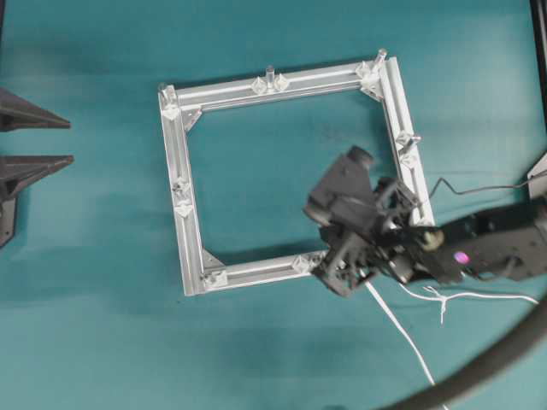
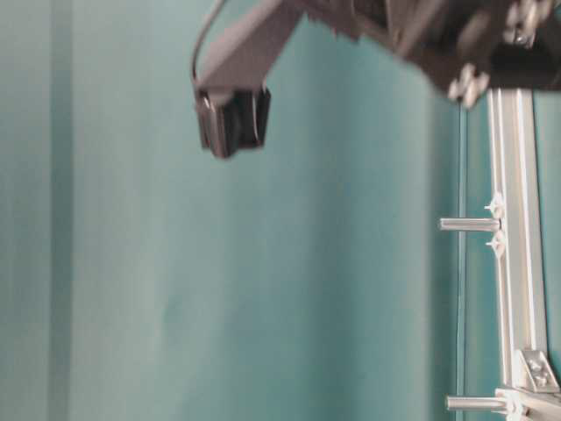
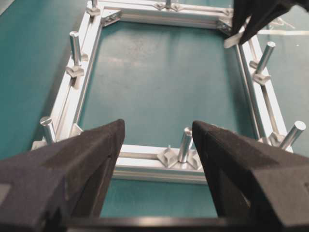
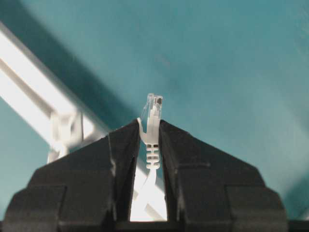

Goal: Move the cable alternately left and right between 8 pins so it hooks onto each one.

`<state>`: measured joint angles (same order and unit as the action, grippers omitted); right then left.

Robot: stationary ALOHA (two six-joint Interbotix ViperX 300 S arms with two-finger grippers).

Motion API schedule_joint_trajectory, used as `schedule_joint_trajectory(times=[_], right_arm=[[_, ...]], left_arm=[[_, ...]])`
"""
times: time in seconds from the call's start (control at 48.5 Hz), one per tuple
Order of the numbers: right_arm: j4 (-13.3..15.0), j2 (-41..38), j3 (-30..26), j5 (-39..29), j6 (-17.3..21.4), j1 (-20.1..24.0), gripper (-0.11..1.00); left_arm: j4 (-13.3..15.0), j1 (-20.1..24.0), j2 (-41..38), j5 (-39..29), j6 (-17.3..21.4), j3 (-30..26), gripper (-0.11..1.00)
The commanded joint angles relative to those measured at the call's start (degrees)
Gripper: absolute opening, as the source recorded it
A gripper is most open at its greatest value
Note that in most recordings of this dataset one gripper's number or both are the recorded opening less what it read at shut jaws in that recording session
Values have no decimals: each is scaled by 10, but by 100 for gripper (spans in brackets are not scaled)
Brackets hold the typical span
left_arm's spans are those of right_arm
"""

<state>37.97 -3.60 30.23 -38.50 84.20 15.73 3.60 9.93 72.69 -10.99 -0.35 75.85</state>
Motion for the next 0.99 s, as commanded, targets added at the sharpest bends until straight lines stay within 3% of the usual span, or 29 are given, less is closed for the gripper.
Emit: schedule_joint_trajectory(times=[0.0, 0.124, 0.247, 0.371, 0.515, 0.722, 0.845, 0.969], right_arm=[[4, 3, -17, 14, -4, -23, 16], [-3, -4, -30, 29, -35, -52, 16], [-30, -22, -44, 43, -96, -64, 16], [-75, -42, -64, 56, -194, -72, 16], [-129, -59, -105, 48, -337, -76, 16], [-171, -78, -160, 20, -500, -75, 16], [-184, -83, -181, 19, -552, -70, 16], [-189, -89, -192, 18, -573, -54, 16]], left_arm=[[-1, -1, 11, -12, 4, -4, 71], [-2, -1, 25, -38, 4, -5, 71], [-1, -1, 33, -54, 4, -6, 71], [-1, -1, 33, -58, 4, -6, 71], [-1, -2, 33, -58, 4, -8, 71], [-1, -2, 33, -58, 4, -8, 71], [-1, -3, 33, -59, 3, -6, 71], [-1, -3, 33, -58, 2, -4, 71]])
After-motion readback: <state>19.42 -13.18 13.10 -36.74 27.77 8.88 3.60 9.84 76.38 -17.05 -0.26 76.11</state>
